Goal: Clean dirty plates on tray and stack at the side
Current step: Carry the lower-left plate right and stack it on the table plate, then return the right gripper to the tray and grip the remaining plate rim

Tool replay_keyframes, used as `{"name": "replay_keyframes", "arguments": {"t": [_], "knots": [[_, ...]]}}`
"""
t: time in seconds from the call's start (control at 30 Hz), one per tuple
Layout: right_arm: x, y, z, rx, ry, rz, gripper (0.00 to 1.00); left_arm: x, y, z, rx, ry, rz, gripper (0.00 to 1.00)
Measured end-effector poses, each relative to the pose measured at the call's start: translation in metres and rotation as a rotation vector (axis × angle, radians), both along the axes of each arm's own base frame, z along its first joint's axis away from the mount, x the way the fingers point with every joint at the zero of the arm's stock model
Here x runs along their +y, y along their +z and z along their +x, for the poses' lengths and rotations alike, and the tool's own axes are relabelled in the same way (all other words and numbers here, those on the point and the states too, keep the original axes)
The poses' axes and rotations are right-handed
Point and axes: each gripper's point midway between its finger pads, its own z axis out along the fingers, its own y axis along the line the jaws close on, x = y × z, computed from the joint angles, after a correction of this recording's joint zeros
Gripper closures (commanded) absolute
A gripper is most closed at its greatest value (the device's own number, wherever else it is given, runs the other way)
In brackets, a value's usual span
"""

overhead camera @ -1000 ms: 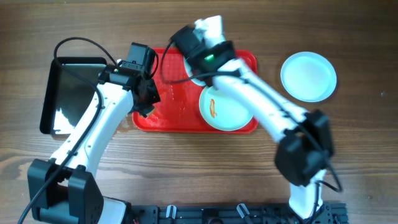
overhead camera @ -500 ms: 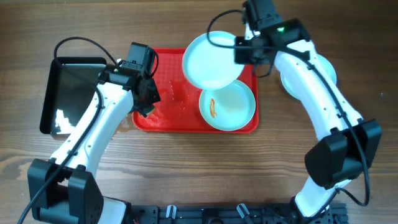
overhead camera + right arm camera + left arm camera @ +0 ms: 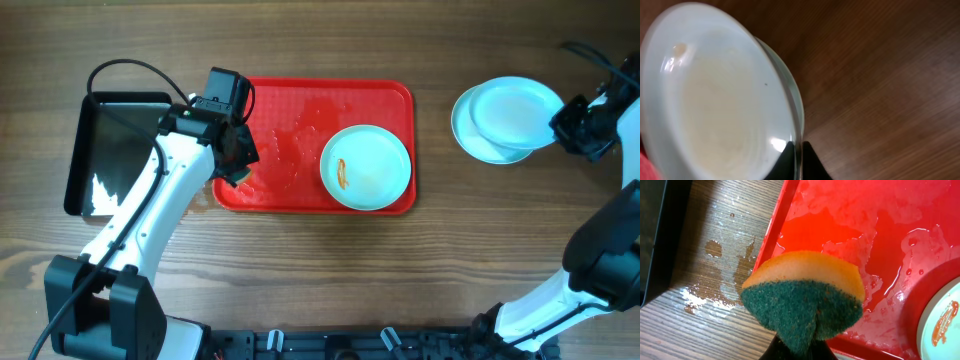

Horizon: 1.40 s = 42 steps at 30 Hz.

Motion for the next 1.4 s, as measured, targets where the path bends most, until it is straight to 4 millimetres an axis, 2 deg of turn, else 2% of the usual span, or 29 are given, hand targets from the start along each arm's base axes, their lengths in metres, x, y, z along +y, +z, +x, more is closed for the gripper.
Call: {"name": "replay_keyframes", "arguments": {"t": [0.03,0.07,0.1,0.17,0.23,0.33,0.4,0.47,0.5,0.53,0.57,0.6,0.67,0.73,0.87,1.03,1.2,1.37,1.4], "knots": [[0.002,-0.003,0.003,-0.013,0.01,0.0,0.82,0.0,0.0,0.0,0.001,0.0,0.0,0.96],[0.005,-0.004,0.005,-0.021,0.02,0.006,0.71,0.0,0.0,0.0,0.0,0.0,0.0,0.96],[0.008,-0.003,0.009,-0.035,0.04,0.009,0.46,0.0,0.0,0.0,0.0,0.0,0.0,0.96],[0.017,-0.002,0.014,-0.045,0.071,0.018,0.38,0.0,0.0,0.0,0.0,0.0,0.0,0.96],[0.033,-0.001,0.019,-0.063,0.112,0.053,0.36,0.0,0.0,0.0,0.0,0.0,0.0,0.96],[0.074,0.01,0.031,-0.147,0.213,0.226,0.29,-0.001,0.0,0.0,0.001,-0.001,-0.004,0.96],[0.132,0.022,0.032,-0.194,0.379,0.388,0.3,-0.001,0.0,0.0,0.001,-0.001,-0.004,0.96],[0.177,0.02,0.023,-0.142,0.511,0.412,0.41,-0.001,0.0,0.0,-0.001,-0.001,-0.005,0.96],[0.21,0.014,0.015,-0.084,0.619,0.373,0.45,-0.001,0.0,0.001,-0.002,-0.001,-0.006,0.96],[0.232,0.008,0.009,-0.043,0.688,0.324,0.55,-0.001,0.0,0.001,-0.002,-0.001,-0.007,0.96],[0.253,-0.003,0.0,0.012,0.751,0.26,0.57,-0.001,0.0,0.001,-0.002,-0.002,-0.007,0.96],[0.264,-0.016,-0.008,0.057,0.779,0.189,0.57,-0.001,0.0,0.0,-0.001,-0.002,-0.008,0.96],[0.276,-0.038,-0.025,0.139,0.804,0.067,0.54,-0.001,0.0,0.0,0.001,-0.002,-0.007,0.96],[0.277,-0.046,-0.031,0.166,0.794,-0.006,0.57,-0.001,0.0,-0.001,0.003,-0.002,-0.006,0.96],[0.273,-0.047,-0.026,0.159,0.753,-0.051,0.58,-0.001,0.0,-0.001,0.004,-0.002,-0.006,0.96],[0.277,-0.05,-0.024,0.153,0.746,-0.032,0.66,-0.001,-0.001,-0.001,0.006,-0.002,-0.006,0.96],[0.28,-0.06,-0.026,0.175,0.746,-0.004,0.67,-0.001,-0.001,-0.001,0.006,-0.002,-0.005,0.96],[0.28,-0.06,-0.027,0.177,0.751,-0.005,0.7,-0.001,-0.001,-0.001,0.007,-0.002,-0.005,0.96],[0.28,-0.06,-0.027,0.177,0.751,-0.006,0.8,-0.001,-0.001,-0.001,0.006,-0.002,-0.005,0.96]]}}
